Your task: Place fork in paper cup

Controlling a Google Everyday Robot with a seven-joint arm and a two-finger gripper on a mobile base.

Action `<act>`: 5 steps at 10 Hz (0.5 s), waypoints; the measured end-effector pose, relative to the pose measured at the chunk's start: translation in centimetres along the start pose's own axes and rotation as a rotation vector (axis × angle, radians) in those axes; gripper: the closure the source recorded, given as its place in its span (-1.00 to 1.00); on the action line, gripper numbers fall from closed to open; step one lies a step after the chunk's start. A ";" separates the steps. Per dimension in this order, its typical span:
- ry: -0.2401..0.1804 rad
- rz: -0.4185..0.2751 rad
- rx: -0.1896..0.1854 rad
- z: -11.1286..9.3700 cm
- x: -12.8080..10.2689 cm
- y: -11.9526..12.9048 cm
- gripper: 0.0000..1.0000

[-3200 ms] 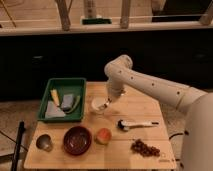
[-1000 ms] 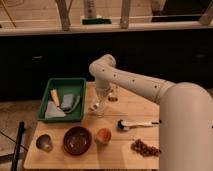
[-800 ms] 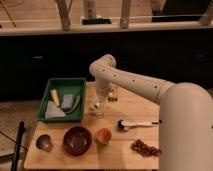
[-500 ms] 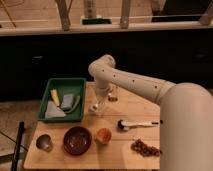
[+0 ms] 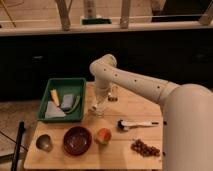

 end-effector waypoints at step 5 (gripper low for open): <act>-0.026 0.003 -0.005 0.0 0.4 0.1 0.58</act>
